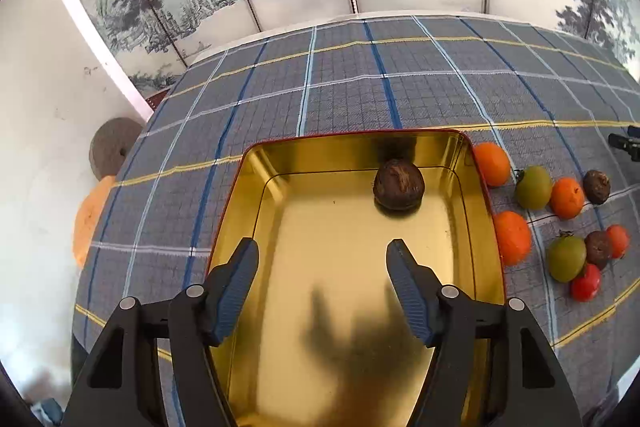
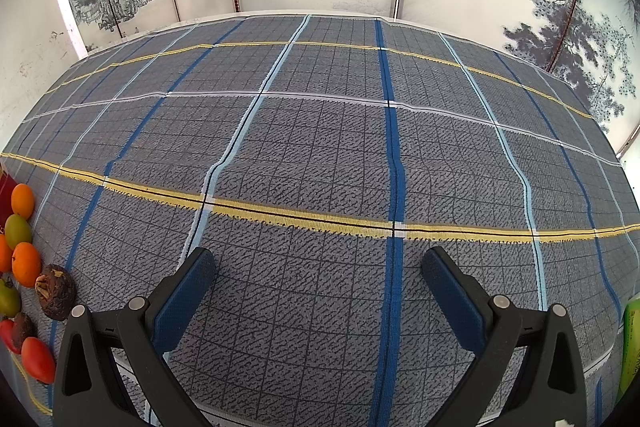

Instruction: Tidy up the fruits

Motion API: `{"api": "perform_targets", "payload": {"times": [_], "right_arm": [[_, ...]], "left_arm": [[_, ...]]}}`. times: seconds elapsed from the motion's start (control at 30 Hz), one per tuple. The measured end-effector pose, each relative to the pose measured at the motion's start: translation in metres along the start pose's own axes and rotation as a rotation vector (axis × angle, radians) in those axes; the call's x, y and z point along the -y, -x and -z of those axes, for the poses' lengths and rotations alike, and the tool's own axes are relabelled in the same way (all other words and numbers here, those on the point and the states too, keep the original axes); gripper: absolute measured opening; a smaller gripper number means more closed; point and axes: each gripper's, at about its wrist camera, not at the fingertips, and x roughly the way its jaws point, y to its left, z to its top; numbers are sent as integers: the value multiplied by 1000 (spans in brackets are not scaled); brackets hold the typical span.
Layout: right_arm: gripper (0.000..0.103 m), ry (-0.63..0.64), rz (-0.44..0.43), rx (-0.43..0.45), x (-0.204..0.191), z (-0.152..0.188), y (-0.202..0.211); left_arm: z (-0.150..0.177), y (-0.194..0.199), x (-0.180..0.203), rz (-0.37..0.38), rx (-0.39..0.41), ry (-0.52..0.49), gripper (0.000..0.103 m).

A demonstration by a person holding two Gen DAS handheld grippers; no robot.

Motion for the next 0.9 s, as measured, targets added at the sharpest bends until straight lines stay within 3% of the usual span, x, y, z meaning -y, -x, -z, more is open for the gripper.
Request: {"api": "perform_targets", "payload": {"times": [0.3, 0.8, 0.9], "right_arm": [[103, -1, -1, -3, 0, 0, 0], [103, -2, -1, -8, 0, 3, 1], [103, -2, -2, -9, 0, 2, 1]], "left_arm": [[-1, 11, 20, -32, 54, -33, 81], [-4, 26, 39, -9, 94, -36, 83], [-1, 29, 41, -1, 94, -31, 88]]}}
